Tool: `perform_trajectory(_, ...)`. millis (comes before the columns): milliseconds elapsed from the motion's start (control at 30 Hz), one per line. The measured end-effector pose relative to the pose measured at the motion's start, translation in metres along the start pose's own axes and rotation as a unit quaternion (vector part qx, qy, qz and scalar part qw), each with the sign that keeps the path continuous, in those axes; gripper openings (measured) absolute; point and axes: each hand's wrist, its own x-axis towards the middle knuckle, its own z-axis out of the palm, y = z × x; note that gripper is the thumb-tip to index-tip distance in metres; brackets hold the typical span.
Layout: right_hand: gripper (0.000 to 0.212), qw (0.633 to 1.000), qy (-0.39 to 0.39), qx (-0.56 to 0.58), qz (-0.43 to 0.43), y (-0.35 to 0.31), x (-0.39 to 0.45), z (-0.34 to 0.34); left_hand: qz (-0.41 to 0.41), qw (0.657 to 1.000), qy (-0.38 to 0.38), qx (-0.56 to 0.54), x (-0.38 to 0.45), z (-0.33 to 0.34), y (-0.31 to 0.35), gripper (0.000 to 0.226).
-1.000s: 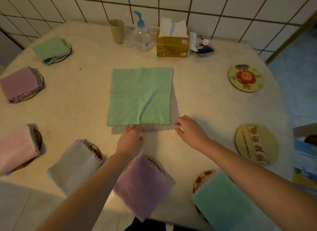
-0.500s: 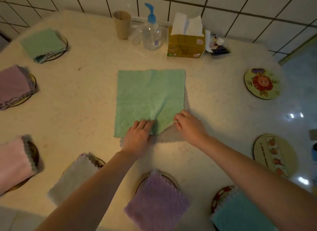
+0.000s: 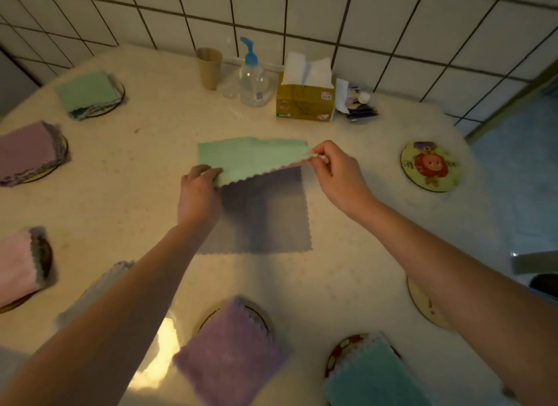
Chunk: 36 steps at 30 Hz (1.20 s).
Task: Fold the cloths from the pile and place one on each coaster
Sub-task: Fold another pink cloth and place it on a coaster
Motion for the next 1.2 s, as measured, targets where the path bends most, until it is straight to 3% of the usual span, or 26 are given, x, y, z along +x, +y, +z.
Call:
perform_trajectory(133,0.014,0.996,0.050,0.048,-0.063,0.004,-0.028,-0.067,0.068,0.996,0.062,-0.021,-0.019,-0.012,0.065,0.036)
perform_trajectory(300,0.016,0.994,0.065,0.058,-0.061,0.056,-0.112,-0.145,0.154,0.988,0.031,0.008,-0.102,0.020,0.126,0.045)
perform_trajectory(433,0.018,0.999,0.024,0.041,-0.005,0.122,-0.199,-0.175,0.220,0.974,-0.038,0.043,-0.179,0.067,0.143,0.045)
perform_trajectory(633,0.014,0.993,-0.063,-0.017,0.095,0.202,-0.312,-0.178,0.254,0.933,-0.227,0.117,-0.266,0.122,0.134,0.048)
perform_trajectory(733,0.019,0.988,-0.096,-0.050,0.112,0.222,-0.340,-0.170,0.223,0.939,-0.246,0.090,-0.285,0.124,0.130,0.040)
perform_trajectory(900,0.009,0.982,-0.131,-0.071,0.114,0.232,-0.347,-0.169,0.128,0.962,-0.242,0.019,-0.292,0.114,0.135,0.035)
perform_trajectory(1067,0.005,0.991,-0.059,-0.023,0.118,0.221,-0.311,-0.177,0.020,0.976,-0.206,-0.069,-0.267,0.105,0.144,0.009)
perform_trajectory(1200,0.007,0.974,-0.007,0.093,0.204,0.211,-0.263,-0.182,-0.105,0.959,-0.173,-0.200,-0.226,0.109,0.151,0.015)
